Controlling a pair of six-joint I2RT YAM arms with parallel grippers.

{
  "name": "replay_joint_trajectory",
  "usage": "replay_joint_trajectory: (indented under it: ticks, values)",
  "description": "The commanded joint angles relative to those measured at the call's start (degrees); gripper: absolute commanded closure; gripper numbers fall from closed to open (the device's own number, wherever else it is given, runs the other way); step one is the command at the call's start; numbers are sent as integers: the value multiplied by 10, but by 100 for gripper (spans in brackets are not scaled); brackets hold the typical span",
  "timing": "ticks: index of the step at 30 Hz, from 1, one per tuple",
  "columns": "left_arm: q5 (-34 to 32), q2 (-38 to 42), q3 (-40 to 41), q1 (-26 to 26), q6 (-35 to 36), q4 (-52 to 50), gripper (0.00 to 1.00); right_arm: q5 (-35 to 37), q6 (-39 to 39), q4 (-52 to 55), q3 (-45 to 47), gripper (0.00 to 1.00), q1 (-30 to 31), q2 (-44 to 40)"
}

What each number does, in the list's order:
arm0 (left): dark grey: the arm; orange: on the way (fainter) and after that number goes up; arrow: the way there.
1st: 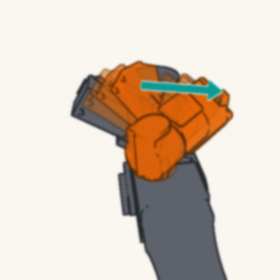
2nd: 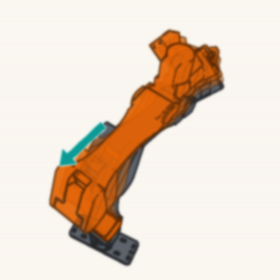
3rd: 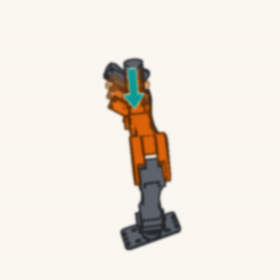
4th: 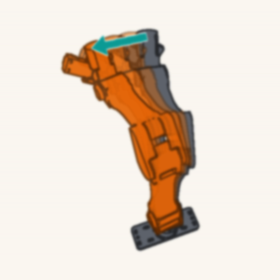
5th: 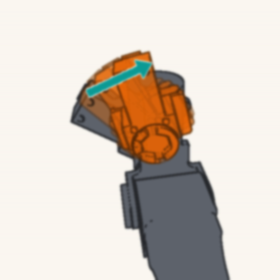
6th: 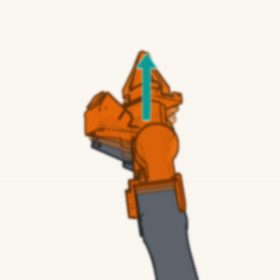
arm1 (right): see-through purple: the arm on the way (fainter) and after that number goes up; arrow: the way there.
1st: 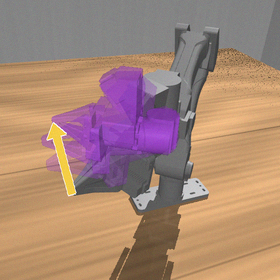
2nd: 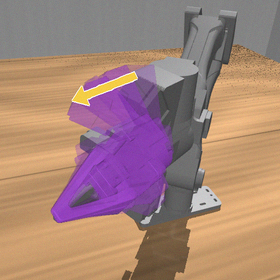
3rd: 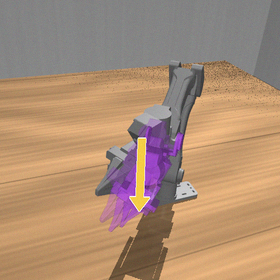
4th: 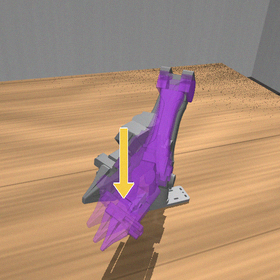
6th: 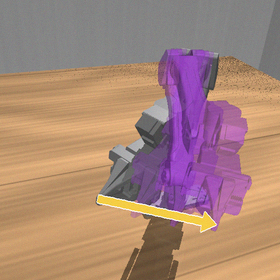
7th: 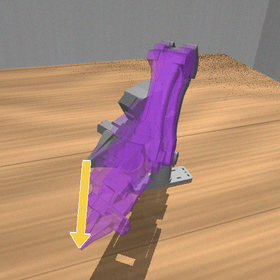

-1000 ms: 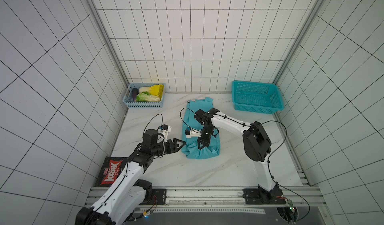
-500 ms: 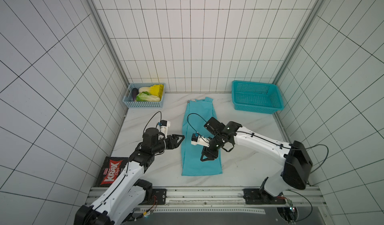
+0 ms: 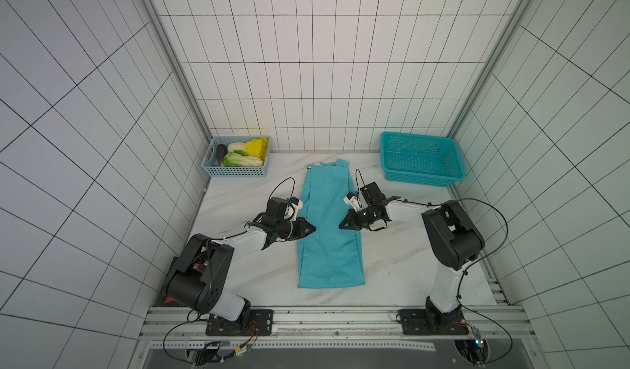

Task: Roll up the long pants
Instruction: Roll the long pant at the center of the board.

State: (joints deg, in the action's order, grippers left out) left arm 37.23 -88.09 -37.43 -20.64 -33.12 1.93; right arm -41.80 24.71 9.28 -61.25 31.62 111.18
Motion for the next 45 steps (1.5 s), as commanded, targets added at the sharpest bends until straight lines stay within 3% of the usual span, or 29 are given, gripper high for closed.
replay_joint_trajectory:
  ticks: [1, 3, 7, 10, 13, 16, 19, 21, 23, 27, 30, 36, 45]
  values:
    - [-15, -63, 13, 37, 4, 18, 87, 38, 52, -37, 4, 100, -23, 27]
    - [-9, -109, 16, 50, 7, 20, 87, 83, 43, -19, 6, 100, -24, 38]
    - [13, -186, -24, 50, 2, 17, 91, 86, 45, 3, -20, 100, -31, 61]
    - [-4, -200, -79, 42, 19, -26, 92, 132, 50, 42, -65, 100, -36, 79]
    - [-10, -206, -131, 57, 38, -59, 93, 116, 65, 48, -106, 100, -53, 106]
    - [2, -211, -187, 69, 44, -89, 92, 100, -15, 77, -160, 100, -50, 104]
    - [12, -185, -212, 67, 46, -121, 92, 150, -135, 142, -178, 87, -24, 40]
    - [25, -139, -193, 67, 35, -126, 89, 184, -216, 136, -127, 65, 16, -58]
    - [16, -76, -162, 68, 30, -136, 74, 266, -289, 110, -53, 50, 82, -160]
    - [-25, 55, -113, 65, 32, -135, 68, 370, -405, 86, 76, 41, 242, -286]
    - [-5, 65, -110, 44, 33, -74, 67, 393, -432, 10, 181, 38, 311, -339]
    - [68, -88, -239, 11, 92, -136, 77, 459, -452, -20, 213, 34, 378, -314]
    - [89, -160, -240, 11, 105, -118, 76, 591, -504, -101, 242, 29, 416, -210]
